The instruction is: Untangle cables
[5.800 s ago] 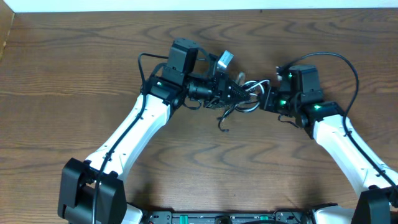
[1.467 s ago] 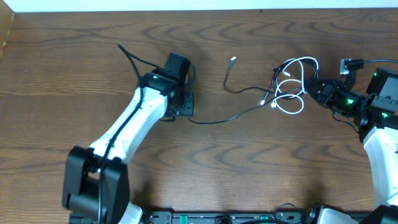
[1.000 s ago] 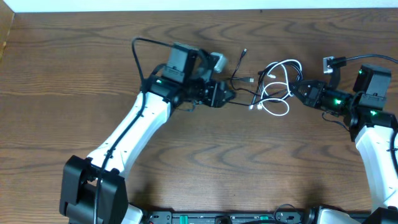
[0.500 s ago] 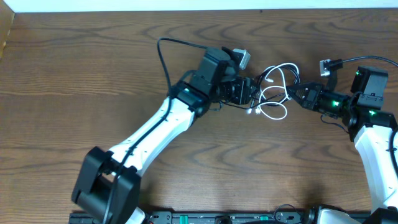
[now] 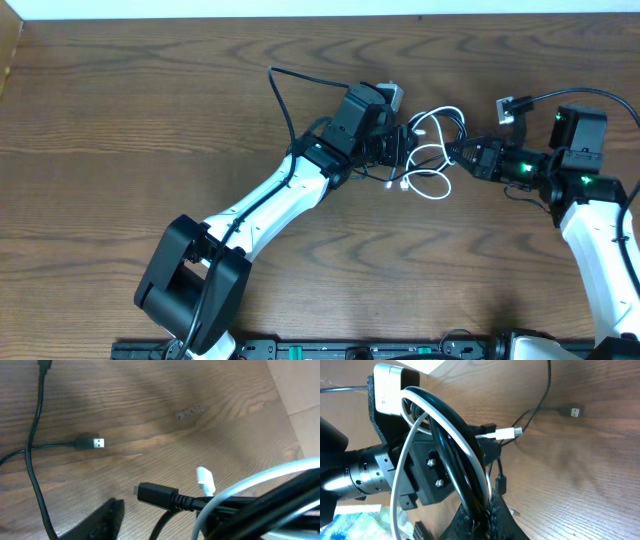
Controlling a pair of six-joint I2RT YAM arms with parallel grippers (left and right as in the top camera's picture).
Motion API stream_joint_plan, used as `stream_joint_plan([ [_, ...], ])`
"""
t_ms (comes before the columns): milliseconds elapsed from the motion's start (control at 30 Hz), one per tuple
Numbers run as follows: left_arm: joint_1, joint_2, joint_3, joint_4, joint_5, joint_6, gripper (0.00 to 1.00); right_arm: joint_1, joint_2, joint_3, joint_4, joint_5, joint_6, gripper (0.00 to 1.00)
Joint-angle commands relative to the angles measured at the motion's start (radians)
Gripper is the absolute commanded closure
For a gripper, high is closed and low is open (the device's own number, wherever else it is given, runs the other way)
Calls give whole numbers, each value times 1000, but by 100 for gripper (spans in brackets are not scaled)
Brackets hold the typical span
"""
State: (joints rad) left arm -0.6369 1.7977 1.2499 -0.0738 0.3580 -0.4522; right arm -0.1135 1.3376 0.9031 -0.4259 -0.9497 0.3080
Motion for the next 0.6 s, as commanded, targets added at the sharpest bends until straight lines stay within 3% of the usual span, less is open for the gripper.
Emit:
stream_joint_plan([
  [0,0,9,16,-30,-91,-5,69,6,-19,19,2,-29,-18,99],
  [67,1,9,16,-69,-158,-4,92,3,-19,19,-10,6,-14,99],
  [167,6,7,16,-113,-203,37,93,3,-19,19,-77,212,45,99],
  [333,26,-33,16,-159,-227,59,93,3,-17,18,-244,745,169,99],
  [467,32,-97,16,-190,-243,83,93,3,-17,18,-289,827,146,95],
  [567,29,-146,16,-213,-235,85,92,3,-17,18,-291,808,130,81],
])
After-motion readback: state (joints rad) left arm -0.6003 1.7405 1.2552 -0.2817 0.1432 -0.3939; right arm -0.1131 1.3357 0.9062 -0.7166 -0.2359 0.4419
